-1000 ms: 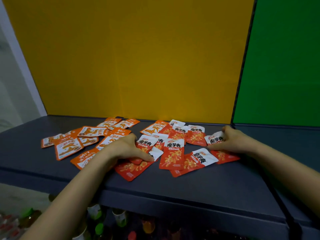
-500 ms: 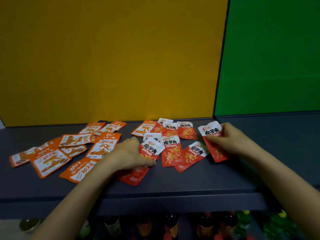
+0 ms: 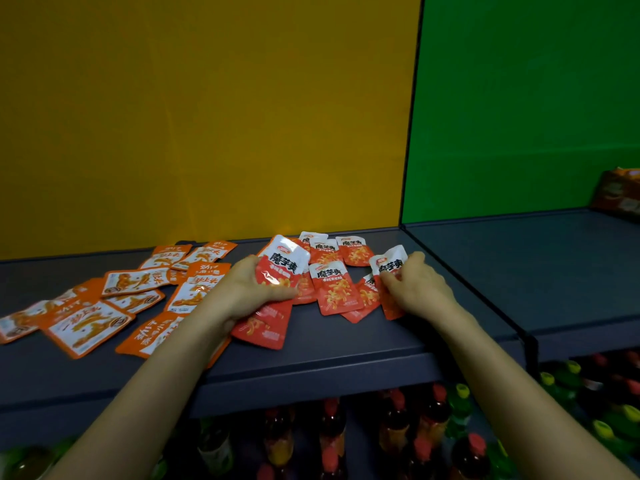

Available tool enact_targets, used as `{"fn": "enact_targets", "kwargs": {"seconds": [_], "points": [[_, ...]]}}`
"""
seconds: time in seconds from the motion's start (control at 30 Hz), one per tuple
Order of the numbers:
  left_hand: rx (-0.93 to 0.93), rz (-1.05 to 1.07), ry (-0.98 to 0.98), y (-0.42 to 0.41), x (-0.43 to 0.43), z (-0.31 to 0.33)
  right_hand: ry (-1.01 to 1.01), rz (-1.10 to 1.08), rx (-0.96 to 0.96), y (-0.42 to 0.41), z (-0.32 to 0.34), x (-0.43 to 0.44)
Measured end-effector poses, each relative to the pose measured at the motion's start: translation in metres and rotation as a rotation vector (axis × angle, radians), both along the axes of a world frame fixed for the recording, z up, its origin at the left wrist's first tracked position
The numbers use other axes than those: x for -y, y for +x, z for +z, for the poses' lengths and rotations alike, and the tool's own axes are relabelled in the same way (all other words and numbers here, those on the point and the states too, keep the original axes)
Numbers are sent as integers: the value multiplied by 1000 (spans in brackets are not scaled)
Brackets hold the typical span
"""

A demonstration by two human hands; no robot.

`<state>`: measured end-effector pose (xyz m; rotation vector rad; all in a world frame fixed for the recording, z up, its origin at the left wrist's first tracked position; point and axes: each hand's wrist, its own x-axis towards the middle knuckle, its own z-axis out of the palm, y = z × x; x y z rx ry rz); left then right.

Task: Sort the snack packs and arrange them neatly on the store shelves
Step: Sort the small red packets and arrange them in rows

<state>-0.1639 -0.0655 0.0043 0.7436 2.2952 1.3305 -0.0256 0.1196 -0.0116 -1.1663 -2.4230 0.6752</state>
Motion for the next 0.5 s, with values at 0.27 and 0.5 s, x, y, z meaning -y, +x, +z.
{"fn": "enact_targets", "kwargs": {"seconds": [0.27,0.5], "points": [[117,172,167,-19,-22,-8,-23,-41,-59,-7,-6,16],[-229,186,-243,-17,-36,-5,131,-55,39,-11,-8,20]]}}
